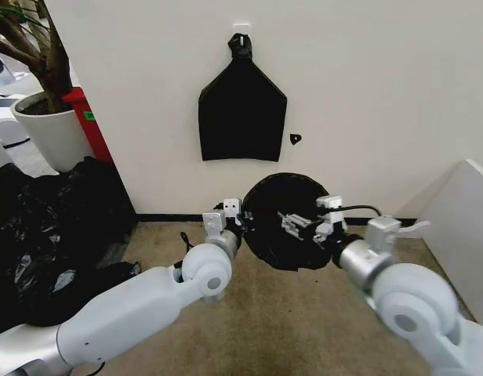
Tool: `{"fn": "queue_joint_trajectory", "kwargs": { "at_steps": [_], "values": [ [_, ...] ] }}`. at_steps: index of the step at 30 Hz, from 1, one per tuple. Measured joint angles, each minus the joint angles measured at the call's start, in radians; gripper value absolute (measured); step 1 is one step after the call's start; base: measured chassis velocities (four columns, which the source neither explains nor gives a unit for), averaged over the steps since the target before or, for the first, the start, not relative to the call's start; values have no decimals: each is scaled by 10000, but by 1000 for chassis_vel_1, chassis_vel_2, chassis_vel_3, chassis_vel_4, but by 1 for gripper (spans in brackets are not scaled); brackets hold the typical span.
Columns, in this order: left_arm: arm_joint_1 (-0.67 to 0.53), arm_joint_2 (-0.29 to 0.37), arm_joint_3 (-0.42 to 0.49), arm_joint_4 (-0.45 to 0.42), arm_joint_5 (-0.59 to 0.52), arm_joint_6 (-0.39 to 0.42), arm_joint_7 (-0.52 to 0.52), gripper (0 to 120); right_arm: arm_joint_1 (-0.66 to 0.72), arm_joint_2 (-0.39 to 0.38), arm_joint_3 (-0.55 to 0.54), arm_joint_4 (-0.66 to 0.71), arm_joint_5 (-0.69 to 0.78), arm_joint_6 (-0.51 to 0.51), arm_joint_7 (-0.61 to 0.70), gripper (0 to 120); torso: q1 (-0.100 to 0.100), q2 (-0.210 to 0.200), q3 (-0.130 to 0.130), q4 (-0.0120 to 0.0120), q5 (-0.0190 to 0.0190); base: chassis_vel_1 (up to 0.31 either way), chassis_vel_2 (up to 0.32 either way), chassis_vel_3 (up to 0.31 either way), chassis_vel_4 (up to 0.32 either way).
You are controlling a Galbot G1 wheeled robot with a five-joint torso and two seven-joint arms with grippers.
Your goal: Place the garbage bag over the trash bin.
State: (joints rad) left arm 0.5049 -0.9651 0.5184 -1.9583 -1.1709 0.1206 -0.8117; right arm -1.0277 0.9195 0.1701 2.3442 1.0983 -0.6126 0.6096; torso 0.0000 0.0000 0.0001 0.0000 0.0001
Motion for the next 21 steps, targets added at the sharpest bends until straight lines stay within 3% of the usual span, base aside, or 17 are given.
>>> {"fn": "queue_joint_trajectory", "kwargs": {
  "at_steps": [4,10,12,21],
  "values": [
    [80,-168,3,36,246,-138,263,0,991,816,-1001,-917,1224,-38,2360,34,0,-1,0,3,-2,0,0,0,0],
    [60,-227,9,-18,335,-169,384,0,1350,1314,-1303,-2002,1101,204,3109,18,0,-1,1,0,-1,0,0,0,0],
    [70,-175,8,-128,418,-182,486,0,1446,1495,-1359,-2414,953,369,3342,4,0,0,0,1,-2,0,0,0,0],
    [152,-184,-26,-278,516,-260,639,0,1388,1785,-1588,-2931,443,480,3420,0,0,0,-1,1,-2,0,0,0,0]
  ]
}}
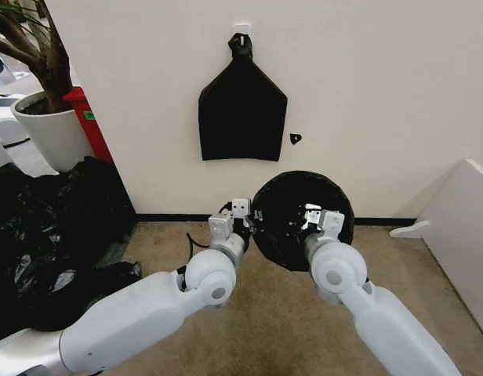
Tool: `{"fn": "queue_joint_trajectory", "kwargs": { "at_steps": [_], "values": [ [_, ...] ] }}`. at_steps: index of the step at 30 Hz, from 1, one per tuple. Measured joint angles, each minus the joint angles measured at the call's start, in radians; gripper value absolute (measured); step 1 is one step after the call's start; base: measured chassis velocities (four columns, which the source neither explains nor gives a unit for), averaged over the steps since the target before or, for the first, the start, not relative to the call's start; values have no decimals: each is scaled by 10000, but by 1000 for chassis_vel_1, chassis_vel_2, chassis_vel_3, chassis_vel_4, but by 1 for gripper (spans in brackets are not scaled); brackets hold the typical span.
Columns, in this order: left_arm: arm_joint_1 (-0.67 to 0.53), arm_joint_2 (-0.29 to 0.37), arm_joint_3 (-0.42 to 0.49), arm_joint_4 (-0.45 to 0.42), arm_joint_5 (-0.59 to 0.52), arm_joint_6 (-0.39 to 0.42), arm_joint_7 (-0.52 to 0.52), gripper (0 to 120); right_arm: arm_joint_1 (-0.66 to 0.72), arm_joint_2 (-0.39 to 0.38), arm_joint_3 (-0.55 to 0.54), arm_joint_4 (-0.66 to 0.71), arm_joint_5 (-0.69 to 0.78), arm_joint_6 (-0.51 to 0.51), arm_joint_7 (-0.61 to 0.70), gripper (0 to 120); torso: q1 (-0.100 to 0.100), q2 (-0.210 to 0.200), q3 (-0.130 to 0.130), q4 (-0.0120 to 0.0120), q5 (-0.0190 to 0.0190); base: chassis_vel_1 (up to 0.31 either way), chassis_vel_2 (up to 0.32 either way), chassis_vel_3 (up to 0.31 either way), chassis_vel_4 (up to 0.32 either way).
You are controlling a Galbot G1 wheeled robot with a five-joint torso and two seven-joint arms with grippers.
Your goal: Place the garbage bag over the trash bin.
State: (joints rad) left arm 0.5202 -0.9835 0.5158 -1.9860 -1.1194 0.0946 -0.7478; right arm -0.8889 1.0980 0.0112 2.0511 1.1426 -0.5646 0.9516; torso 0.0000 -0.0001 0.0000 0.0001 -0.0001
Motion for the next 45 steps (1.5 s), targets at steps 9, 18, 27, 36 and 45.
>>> {"fn": "queue_joint_trajectory", "kwargs": {
  "at_steps": [9,18,27,36,45],
  "values": [
    [-70,-42,-62,22,99,-30,142,0,-388,-340,314,108,-101,-114,-93,0,0,0,0,-4,4,0,0,0,0],
    [-32,-71,-39,101,216,-38,211,0,462,-787,424,1079,706,-129,-193,0,0,0,-1,-2,-1,0,0,0,0],
    [-118,-5,-14,27,241,-49,229,0,928,-76,-66,-21,356,-63,-390,0,0,0,0,0,1,0,0,0,0],
    [-120,104,-101,-191,190,-51,311,0,873,-115,303,-1277,-108,-195,-403,0,0,0,0,-2,2,0,0,0,0],
    [-76,21,-185,-58,223,-54,391,0,822,-372,155,-66,306,-157,-79,0,0,0,0,0,-1,0,0,0,0]
  ]
}}
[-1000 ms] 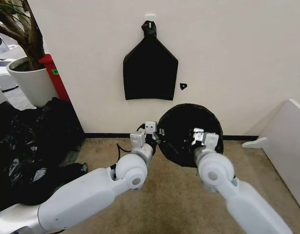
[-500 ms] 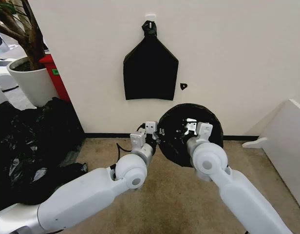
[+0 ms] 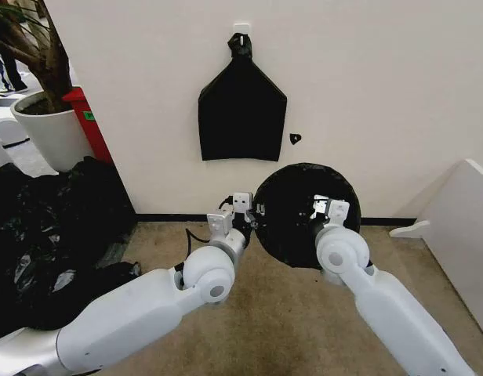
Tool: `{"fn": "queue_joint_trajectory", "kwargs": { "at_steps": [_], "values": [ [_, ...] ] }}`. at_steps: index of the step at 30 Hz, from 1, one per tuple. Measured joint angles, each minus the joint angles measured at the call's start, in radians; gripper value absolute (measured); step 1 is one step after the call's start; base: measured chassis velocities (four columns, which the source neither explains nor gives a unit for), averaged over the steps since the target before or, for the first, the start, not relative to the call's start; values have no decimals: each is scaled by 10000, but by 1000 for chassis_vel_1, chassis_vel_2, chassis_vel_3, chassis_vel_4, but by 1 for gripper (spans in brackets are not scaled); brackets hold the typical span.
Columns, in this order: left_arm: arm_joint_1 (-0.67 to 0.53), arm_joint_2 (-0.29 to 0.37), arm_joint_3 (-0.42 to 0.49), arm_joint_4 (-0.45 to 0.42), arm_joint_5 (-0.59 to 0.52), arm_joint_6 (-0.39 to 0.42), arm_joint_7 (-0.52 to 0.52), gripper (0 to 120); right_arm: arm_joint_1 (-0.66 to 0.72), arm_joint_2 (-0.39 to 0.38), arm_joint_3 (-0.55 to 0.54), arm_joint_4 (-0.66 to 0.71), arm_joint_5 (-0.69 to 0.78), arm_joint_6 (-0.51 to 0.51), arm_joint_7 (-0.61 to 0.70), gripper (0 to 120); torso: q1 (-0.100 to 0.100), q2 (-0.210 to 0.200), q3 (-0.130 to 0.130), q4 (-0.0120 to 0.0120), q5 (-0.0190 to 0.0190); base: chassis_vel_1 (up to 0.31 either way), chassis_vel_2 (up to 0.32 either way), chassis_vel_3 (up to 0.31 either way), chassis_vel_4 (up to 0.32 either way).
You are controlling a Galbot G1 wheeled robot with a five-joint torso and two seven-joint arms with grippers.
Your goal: Place the garbage bag over the trash bin.
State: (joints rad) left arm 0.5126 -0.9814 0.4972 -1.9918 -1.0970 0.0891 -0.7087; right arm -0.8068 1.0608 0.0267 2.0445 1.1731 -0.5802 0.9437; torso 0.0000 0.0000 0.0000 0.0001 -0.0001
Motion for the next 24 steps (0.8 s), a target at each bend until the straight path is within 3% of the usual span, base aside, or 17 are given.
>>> {"fn": "queue_joint_trajectory", "kwargs": {
  "at_steps": [5,16,24],
  "values": [
    [-28,-54,19,32,8,-1,4,0,67,75,-359,244,110,-17,8,0,0,0,0,-1,0,0,0,0,0],
    [-154,-32,20,-59,-2,-5,-23,0,174,358,-413,-1024,188,-176,47,0,0,-1,1,0,3,0,0,0,0],
    [-182,-97,-7,-12,27,-28,27,0,239,-43,-305,9,259,-182,109,0,0,0,0,-1,0,0,0,0,0]
  ]
}}
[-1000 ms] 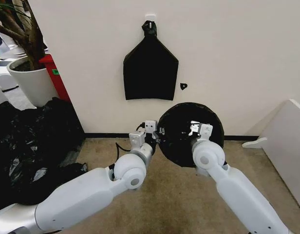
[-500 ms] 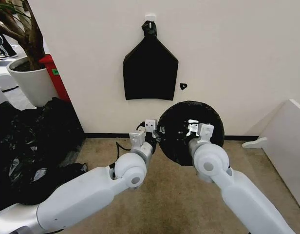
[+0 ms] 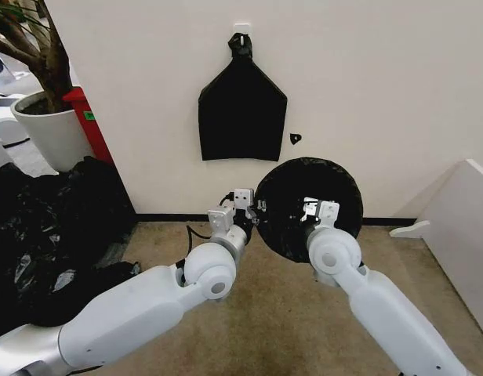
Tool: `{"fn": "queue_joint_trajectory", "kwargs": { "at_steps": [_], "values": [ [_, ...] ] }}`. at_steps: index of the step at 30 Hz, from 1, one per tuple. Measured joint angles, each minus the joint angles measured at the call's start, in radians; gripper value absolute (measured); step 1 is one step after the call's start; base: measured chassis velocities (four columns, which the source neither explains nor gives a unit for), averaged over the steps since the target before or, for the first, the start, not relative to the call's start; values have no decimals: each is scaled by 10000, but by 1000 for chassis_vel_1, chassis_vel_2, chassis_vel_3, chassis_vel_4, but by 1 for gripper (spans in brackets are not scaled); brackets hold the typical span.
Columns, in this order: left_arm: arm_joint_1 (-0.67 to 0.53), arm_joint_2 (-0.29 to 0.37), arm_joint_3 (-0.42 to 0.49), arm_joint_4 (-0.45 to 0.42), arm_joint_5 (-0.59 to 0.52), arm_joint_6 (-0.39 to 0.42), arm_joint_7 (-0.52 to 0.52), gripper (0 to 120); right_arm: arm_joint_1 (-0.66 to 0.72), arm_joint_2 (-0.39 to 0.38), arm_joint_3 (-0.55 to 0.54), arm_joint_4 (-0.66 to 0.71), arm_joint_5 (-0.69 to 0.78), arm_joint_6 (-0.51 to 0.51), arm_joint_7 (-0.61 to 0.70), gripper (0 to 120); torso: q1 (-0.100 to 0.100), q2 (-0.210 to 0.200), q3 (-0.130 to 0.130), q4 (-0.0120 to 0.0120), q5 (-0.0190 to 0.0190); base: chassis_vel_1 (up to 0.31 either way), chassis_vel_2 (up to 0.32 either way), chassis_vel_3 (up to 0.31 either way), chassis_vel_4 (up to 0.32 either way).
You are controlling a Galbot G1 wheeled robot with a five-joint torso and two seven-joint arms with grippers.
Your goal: Place the garbage bag over the trash bin.
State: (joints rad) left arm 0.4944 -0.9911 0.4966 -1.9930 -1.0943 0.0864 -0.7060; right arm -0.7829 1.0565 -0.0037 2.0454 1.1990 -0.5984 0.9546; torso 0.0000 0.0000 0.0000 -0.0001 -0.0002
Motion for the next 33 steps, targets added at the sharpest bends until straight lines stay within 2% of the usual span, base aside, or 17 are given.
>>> {"fn": "queue_joint_trajectory", "kwargs": {
  "at_steps": [5,13,21,25,33],
  "values": [
    [-76,-178,122,59,90,-2,20,0,322,62,-295,82,-113,3,59,0,0,0,0,0,1,0,0,0,0],
    [-140,-49,180,-124,127,0,39,0,766,429,-143,-1630,-772,34,-190,0,0,0,0,1,3,0,0,0,0],
    [-78,-29,142,-214,105,23,79,0,783,464,3,-2466,-1044,63,-333,0,0,0,1,0,2,0,0,0,0],
    [-70,-51,119,-201,105,24,107,0,751,408,6,-2213,-982,84,-240,0,0,0,1,1,2,0,0,0,0],
    [3,-110,60,-79,94,99,12,0,572,220,-259,-777,-274,134,178,0,0,0,0,0,1,0,0,0,0]
  ]
}}
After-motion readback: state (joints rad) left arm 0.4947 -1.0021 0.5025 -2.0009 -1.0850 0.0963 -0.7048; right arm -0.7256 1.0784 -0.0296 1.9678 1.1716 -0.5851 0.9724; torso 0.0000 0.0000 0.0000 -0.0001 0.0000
